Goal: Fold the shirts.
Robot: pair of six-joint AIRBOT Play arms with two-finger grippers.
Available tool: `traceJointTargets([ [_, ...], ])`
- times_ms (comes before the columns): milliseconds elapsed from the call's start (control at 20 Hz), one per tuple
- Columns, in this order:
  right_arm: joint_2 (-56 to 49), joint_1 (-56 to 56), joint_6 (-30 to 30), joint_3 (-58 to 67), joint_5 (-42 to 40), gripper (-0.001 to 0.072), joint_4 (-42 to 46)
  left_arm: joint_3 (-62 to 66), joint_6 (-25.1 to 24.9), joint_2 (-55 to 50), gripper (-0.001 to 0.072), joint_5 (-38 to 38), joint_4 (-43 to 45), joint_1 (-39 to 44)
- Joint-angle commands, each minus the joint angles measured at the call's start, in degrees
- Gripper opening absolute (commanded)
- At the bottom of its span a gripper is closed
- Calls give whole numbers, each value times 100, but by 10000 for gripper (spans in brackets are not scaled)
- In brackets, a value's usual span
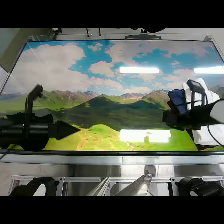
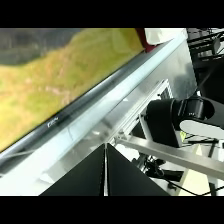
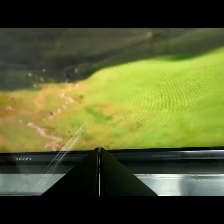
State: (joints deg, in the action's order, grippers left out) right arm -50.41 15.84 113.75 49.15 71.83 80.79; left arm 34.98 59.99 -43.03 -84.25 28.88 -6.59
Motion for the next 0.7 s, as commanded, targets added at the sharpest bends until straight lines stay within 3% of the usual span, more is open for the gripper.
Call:
traceJointTargets([
  [0,385,308,0,-752,-778,16,-264,-1014,116,798,14,225,-15,-11],
  [650,385,308,2,-752,-841,17,-557,-1032,160,1279,13,365,-7,-11],
])
